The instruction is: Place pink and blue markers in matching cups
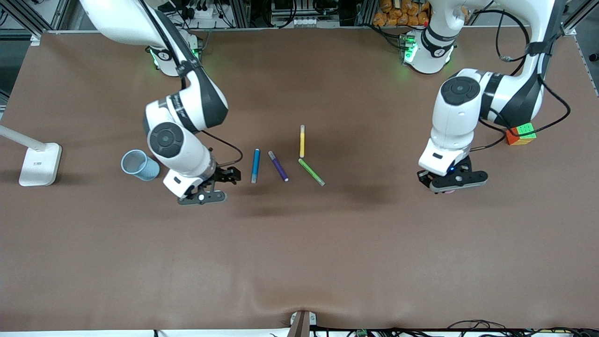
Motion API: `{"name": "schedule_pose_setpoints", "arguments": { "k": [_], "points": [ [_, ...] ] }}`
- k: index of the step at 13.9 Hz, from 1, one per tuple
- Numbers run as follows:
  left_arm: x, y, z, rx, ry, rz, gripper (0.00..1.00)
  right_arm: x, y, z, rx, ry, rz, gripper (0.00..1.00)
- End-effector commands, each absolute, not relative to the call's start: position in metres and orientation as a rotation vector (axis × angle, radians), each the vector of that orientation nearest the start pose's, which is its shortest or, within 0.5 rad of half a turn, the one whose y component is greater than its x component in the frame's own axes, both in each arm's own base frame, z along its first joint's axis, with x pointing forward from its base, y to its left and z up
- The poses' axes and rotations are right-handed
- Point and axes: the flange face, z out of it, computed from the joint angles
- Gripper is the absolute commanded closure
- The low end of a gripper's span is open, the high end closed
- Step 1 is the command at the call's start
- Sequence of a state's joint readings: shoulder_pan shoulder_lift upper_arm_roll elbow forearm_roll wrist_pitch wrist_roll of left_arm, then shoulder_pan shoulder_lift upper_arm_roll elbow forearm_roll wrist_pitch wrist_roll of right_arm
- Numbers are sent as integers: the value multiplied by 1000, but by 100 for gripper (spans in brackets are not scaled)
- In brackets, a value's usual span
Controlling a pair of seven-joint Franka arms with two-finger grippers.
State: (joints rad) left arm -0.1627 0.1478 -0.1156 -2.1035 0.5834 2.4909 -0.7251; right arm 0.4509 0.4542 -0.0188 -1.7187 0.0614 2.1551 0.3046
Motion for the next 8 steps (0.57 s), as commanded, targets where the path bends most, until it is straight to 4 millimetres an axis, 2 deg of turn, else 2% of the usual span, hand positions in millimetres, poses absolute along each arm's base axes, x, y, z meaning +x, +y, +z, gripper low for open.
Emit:
{"name": "schedule_pose_setpoints", "arguments": {
  "k": [1, 4, 6, 8],
  "points": [
    [545, -121, 366, -2796, 108, -697, 100, 591, 300, 288, -3107, -108, 47, 0],
    [544, -90, 362, -2730, 235, -784, 100, 582, 317, 254, -3102, -104, 9, 0],
    [539, -72, 350, -2758, 281, -850, 100, 575, 334, 226, -3099, -144, -8, 0],
    [536, -68, 341, -2778, 271, -843, 100, 559, 346, 201, -3105, -187, 5, 0]
  ]
}}
